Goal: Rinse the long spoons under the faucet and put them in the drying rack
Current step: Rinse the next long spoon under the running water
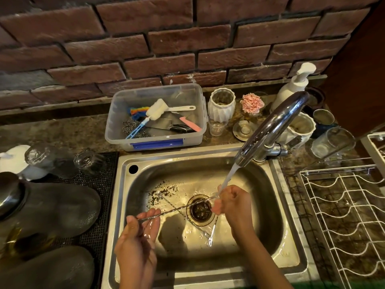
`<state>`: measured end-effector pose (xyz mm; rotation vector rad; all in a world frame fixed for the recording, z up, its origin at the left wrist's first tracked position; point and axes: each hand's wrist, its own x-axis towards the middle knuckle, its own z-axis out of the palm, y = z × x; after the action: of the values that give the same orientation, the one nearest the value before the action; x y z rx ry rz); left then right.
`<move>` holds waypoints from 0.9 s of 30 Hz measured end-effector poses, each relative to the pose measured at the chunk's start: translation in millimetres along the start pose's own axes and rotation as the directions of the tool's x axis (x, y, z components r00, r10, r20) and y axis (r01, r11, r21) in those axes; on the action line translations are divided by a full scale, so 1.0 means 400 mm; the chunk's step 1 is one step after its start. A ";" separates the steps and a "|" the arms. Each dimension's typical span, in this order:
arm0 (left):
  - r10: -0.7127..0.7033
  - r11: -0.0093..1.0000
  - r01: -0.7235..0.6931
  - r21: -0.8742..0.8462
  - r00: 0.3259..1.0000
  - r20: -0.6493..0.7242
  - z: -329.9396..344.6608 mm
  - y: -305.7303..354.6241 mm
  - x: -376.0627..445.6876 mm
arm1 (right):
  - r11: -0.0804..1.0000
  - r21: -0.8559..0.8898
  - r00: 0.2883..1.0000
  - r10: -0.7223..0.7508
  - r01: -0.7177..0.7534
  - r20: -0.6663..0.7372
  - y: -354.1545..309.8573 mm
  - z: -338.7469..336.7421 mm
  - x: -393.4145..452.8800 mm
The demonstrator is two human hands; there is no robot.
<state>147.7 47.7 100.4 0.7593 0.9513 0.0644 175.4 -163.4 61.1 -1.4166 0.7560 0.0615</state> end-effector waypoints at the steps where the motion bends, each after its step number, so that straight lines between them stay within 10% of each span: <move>1: 0.004 1.000 -0.004 0.001 1.000 0.007 0.001 -0.005 -0.001 | 0.999 -0.031 1.000 0.005 -0.005 -0.008 0.002 -0.005 0.004; 6: 0.145 0.965 -0.170 0.200 0.980 0.133 0.062 -0.063 -0.022 | 0.978 0.100 0.979 0.189 -0.182 -0.070 0.037 -0.042 0.037; 13: 0.030 0.527 -0.526 0.667 0.797 0.604 0.202 -0.204 -0.054 | 0.834 -0.373 0.908 0.414 -0.407 -0.065 0.132 -0.095 0.064; 21: 0.037 0.332 -0.597 0.731 0.782 0.622 0.211 -0.260 0.019 | 0.741 -0.644 0.963 -0.014 0.190 0.268 0.126 -0.085 0.002; 27: 0.009 0.193 -0.616 0.764 0.780 0.626 0.205 -0.299 0.073 | 0.838 -0.525 0.982 -0.060 0.147 0.178 0.148 -0.055 0.005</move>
<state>194.9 -76.3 34.8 2.0726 0.1448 -0.3889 139.7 -172.6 9.8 -1.9621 0.5477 0.3183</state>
